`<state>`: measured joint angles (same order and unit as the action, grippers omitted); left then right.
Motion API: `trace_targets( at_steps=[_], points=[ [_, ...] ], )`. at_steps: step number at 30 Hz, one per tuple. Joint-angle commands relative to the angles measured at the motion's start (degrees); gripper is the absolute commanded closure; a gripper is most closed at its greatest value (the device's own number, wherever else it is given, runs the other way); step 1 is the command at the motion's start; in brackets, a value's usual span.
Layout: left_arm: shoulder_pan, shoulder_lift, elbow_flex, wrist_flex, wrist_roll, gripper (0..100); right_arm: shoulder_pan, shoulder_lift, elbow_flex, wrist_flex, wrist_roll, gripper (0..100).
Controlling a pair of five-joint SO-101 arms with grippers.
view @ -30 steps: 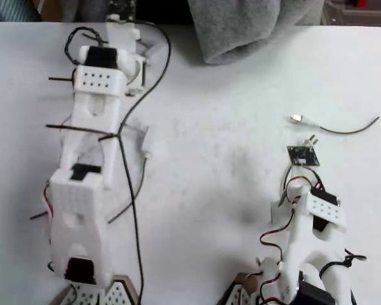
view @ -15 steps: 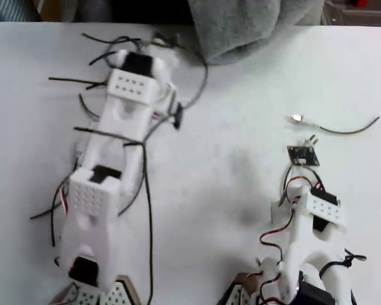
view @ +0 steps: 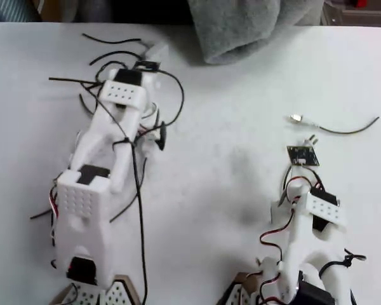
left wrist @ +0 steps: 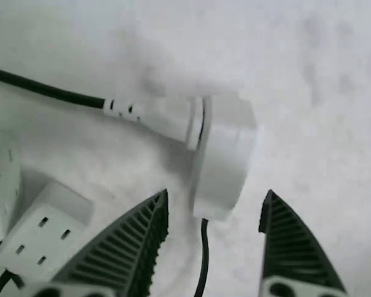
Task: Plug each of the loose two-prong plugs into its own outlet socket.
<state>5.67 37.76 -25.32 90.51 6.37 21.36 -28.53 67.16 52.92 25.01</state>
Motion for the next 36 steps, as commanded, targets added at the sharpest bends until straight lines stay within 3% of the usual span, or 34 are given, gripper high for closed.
trace_targets(
  at_steps=[1,7,14,25,30,36],
  points=[
    [-0.7,-4.1,2.0,-4.1,0.4,76,0.7,-0.3,0.0,-0.5,0.2,97.8],
    [-0.2,-4.1,7.5,-12.4,0.4,76,0.7,-0.3,0.0,-0.5,0.2,97.8],
    [0.0,-4.6,7.4,-16.5,0.4,98,0.7,-0.3,0.0,-0.5,0.2,97.8],
    [-0.2,-3.9,-14.2,-19.2,-2.1,98,0.7,-0.3,0.0,-0.5,0.2,97.8],
    [-0.4,-3.9,-17.7,-27.0,-9.7,98,0.7,-0.3,0.0,-0.5,0.2,97.8],
    [-3.1,1.4,-19.3,-39.8,-10.2,90,0.7,-0.3,0.0,-0.5,0.2,97.8]
  ],
)
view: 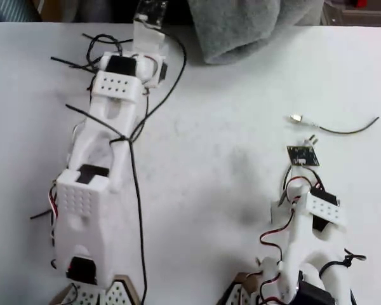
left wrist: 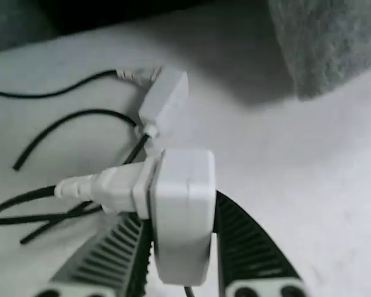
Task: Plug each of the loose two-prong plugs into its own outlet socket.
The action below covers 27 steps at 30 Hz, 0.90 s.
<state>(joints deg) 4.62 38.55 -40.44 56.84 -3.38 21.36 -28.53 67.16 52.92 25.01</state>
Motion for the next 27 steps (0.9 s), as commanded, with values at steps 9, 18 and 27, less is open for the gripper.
trace_targets(
  at_steps=[9,18,27],
  points=[
    [-4.3,23.2,-29.1,-0.5,-0.4,81,0.7,-0.3,0.0,-0.5,0.2,97.8],
    [-4.3,29.4,-54.2,21.1,-4.9,76,0.7,-0.3,0.0,-0.6,0.2,97.8],
    [-9.5,21.3,-55.2,38.5,-16.3,76,-1.3,-0.3,0.0,-0.6,0.2,98.0]
  ],
)
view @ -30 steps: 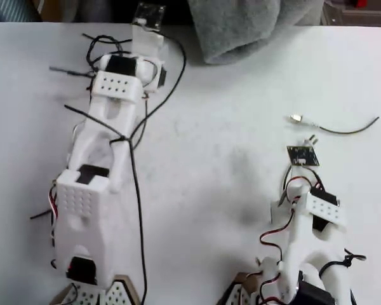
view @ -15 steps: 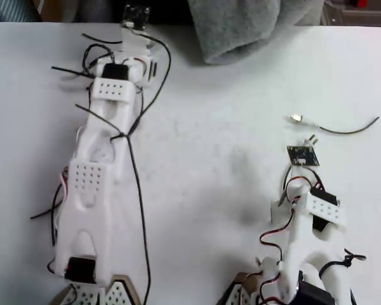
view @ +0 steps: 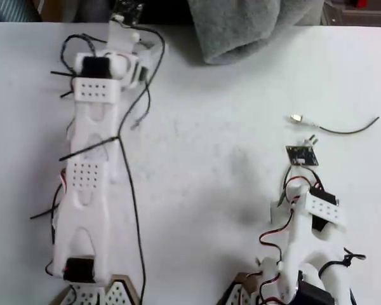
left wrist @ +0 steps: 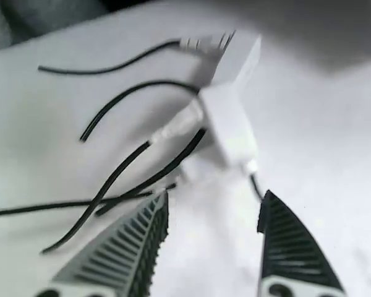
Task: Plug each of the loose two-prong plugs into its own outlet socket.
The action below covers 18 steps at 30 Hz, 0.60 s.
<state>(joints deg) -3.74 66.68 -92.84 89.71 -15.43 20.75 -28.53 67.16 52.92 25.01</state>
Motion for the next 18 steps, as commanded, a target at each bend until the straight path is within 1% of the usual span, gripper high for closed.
trace_targets(
  at_steps=[1,3,6,8,10,13,18],
  points=[
    [-1.2,-8.2,-2.8,8.6,-5.8,76,-0.7,-0.3,0.0,-0.6,0.2,98.0],
    [-1.3,-11.3,-2.3,13.5,-7.5,76,-0.7,-0.3,0.0,-0.6,0.2,98.0],
    [-5.0,-15.9,0.8,13.0,-5.5,76,-0.7,-0.3,0.0,-0.6,0.2,97.9],
    [-7.3,-19.0,5.8,13.0,-5.7,76,-0.7,-0.3,0.0,-0.6,0.2,97.9],
    [-9.1,-23.0,14.2,13.0,-8.2,76,-0.7,-0.3,0.0,-0.6,0.2,97.9],
    [-10.7,-31.1,30.2,12.9,-11.6,76,-0.7,-0.3,0.0,-0.6,0.2,97.8],
    [-10.9,-48.0,55.6,12.6,-12.3,76,-0.8,-0.3,0.0,-0.6,0.2,97.8]
  ],
)
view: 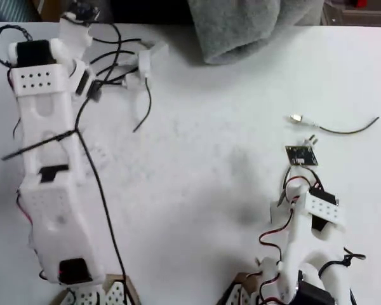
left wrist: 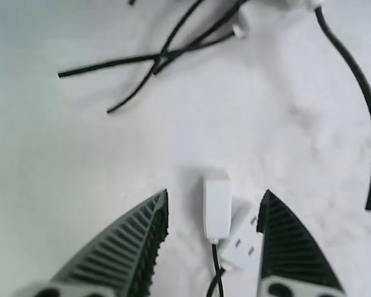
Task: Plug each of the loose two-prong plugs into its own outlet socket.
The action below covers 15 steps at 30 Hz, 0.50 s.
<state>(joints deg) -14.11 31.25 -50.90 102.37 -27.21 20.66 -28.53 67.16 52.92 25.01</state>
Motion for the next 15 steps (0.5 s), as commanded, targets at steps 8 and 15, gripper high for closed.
trace_targets(
  at_steps=[8,15],
  points=[
    [-1.4,-30.5,45.8,-6.7,-10.9,76,-0.7,-0.3,0.1,-0.5,0.2,97.9],
    [-3.9,-37.0,69.3,-23.3,-24.4,76,-0.7,-0.3,0.1,-0.4,0.2,98.0]
  ],
)
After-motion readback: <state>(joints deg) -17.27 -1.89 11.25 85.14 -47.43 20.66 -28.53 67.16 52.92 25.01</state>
